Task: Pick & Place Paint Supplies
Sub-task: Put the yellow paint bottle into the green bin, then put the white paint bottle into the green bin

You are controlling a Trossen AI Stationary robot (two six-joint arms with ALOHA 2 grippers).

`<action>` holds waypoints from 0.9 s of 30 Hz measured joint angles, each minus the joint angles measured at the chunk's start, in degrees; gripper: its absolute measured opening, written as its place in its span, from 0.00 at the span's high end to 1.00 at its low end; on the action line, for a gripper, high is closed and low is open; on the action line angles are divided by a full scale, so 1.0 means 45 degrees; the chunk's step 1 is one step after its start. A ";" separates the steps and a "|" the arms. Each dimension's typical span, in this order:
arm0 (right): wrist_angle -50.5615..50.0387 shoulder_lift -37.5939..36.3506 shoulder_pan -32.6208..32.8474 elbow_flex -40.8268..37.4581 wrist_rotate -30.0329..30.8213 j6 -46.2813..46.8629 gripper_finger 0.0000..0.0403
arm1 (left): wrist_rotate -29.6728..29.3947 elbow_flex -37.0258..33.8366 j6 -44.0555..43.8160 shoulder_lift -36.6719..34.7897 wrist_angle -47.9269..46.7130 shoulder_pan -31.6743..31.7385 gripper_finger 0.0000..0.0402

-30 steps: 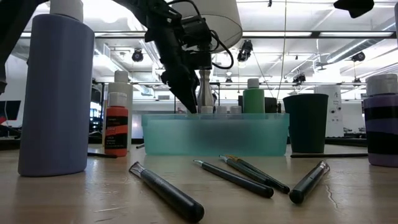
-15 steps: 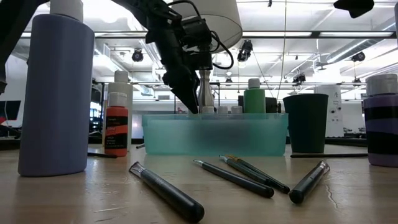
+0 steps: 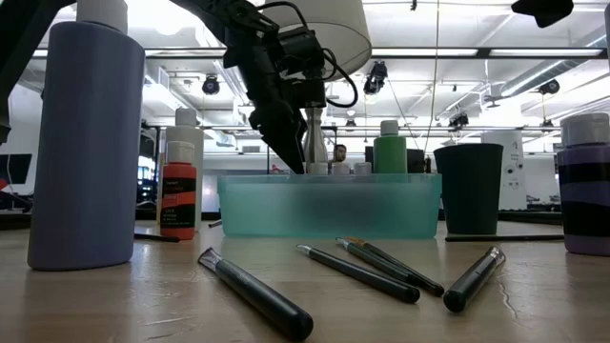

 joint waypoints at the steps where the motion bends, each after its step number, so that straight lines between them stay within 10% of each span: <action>1: 0.0001 -0.0002 0.0000 0.0000 0.0000 -0.0002 0.10 | 0.0015 0.0000 0.0004 0.0000 0.0009 0.0000 0.57; 27: 0.0000 -0.0002 0.0003 0.0000 0.0000 -0.0002 0.10 | -0.0635 0.1390 0.0814 -0.0024 -0.0655 -0.0010 0.43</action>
